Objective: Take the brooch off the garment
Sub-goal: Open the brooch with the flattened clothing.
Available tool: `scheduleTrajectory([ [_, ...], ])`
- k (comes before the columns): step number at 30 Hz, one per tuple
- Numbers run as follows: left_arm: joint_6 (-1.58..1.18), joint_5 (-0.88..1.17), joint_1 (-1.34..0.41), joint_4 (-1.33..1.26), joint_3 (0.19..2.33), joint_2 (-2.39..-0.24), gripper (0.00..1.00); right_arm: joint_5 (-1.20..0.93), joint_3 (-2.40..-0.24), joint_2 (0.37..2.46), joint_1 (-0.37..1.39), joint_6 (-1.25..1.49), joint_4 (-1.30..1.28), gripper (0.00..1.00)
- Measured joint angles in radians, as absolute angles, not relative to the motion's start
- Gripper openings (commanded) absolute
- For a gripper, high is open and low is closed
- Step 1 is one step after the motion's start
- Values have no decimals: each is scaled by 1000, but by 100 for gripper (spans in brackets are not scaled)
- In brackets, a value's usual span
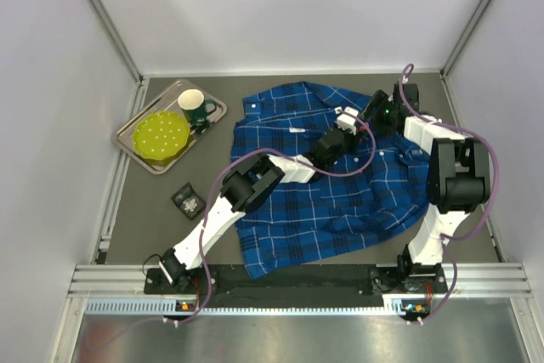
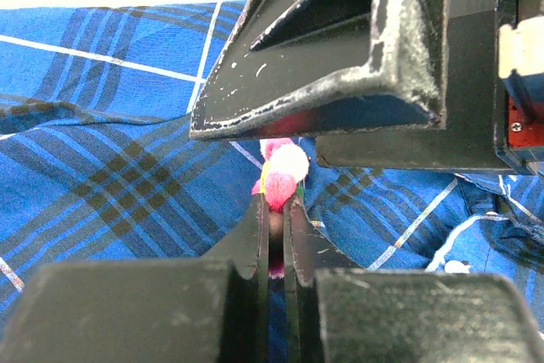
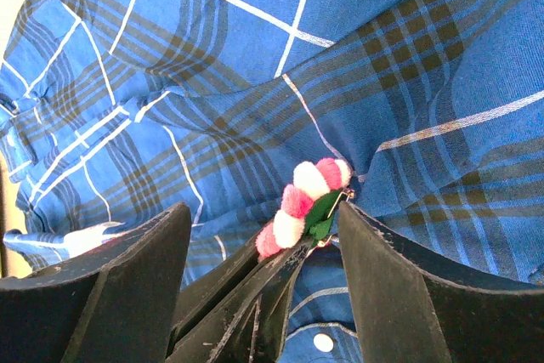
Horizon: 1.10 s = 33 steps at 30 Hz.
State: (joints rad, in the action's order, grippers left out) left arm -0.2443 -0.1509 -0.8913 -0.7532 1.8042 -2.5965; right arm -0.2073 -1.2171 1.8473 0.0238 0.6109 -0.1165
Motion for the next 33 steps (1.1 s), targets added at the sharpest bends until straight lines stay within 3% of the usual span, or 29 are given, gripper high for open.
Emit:
scheduleTrajectory([
  [21, -266, -154, -889, -783, 1773, -2587, 0, -239, -1184, 1885, 15, 631, -70, 70],
  [33, -285, -148, -886, -783, 1773, -2587, 0, -249, -1184, 1897, 12, 662, -52, 66],
])
